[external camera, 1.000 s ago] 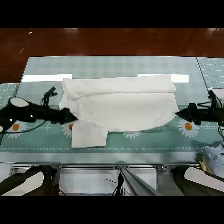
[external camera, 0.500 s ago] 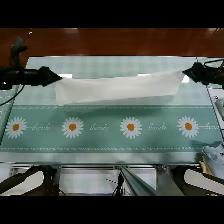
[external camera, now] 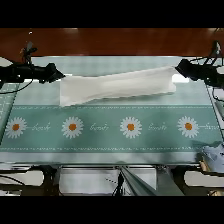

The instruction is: Fold the shirts.

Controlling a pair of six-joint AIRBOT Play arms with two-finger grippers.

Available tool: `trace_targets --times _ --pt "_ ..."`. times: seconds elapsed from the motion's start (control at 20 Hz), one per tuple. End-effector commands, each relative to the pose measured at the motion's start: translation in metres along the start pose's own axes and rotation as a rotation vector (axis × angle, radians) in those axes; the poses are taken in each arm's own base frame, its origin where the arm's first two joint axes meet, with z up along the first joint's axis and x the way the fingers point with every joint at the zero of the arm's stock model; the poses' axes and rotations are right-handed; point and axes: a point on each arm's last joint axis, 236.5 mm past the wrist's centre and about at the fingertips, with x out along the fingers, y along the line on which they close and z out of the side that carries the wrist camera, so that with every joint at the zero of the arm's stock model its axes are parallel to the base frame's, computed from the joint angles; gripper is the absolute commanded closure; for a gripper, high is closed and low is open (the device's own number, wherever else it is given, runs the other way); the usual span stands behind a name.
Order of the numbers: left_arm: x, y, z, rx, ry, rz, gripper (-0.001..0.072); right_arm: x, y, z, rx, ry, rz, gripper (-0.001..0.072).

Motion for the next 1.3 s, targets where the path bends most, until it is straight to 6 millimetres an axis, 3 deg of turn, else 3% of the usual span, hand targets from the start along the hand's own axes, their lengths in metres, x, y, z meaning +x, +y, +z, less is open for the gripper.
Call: trace_targets --times 0.0,0.15,0.4,0.45,0.5,0.55,0.65,0.7,0.85,0.95,1.0,1.1,1.25 --pt "0.017 0.005 0.027 -0.017 -0.02 -0.033 0.0684 0.026 -0.013 -0.011 -0.022 0.004 -0.047 0.0688" --pt "0.031 0.01 0.033 -0.049 -0.01 -0.066 0.0683 0.04 -0.025 -0.029 -0.018 0.055 -0.066 0.0688" --pt "0.05 0.025 -0.005 -0.105 0.149 -0.107 0.0676 0.045 -0.037 -0.039 -0.047 0.089 -0.098 0.0687" --pt "0.05 0.028 -0.011 -0.112 0.172 -0.113 0.0601 0.045 -0.04 -0.04 -0.053 0.093 -0.107 0.0687" --pt "0.047 0.03 -0.015 -0.119 0.191 -0.119 0.0481 0.045 -0.042 -0.04 -0.058 0.095 -0.116 0.0686" --pt "0.043 0.031 -0.018 -0.126 0.208 -0.129 0.0371 0.045 -0.042 -0.041 -0.063 0.096 -0.118 0.066" --pt "0.03 0.032 -0.027 -0.149 0.254 -0.157 0.0354 0.043 -0.042 -0.039 -0.08 0.093 -0.12 0.0313" --pt "0.023 0.032 -0.033 -0.171 0.281 -0.172 0.0341 0.039 -0.044 -0.035 -0.115 0.089 -0.13 0.0255" --pt "0.003 0.03 -0.046 -0.196 0.35 -0.215 0.0341 0.008 -0.059 -0.007 -0.25 0.044 -0.215 0.0255" --pt "-0.003 0.027 -0.048 -0.193 0.361 -0.224 0.0341 -0.017 -0.081 0.007 -0.243 0.03 -0.295 0.0255" --pt "-0.004 0.026 -0.047 -0.188 0.358 -0.224 0.0341 -0.026 -0.097 0.006 -0.186 0.047 -0.328 0.0255" --pt "-0.004 0.019 -0.046 -0.177 0.353 -0.23 0.0341 -0.036 -0.128 -0.014 0.049 0.118 -0.347 0.0176" --pt "-0.002 0.009 -0.047 -0.152 0.359 -0.237 0.0341 -0.024 -0.127 -0.045 0.284 0.23 -0.189 0.011"
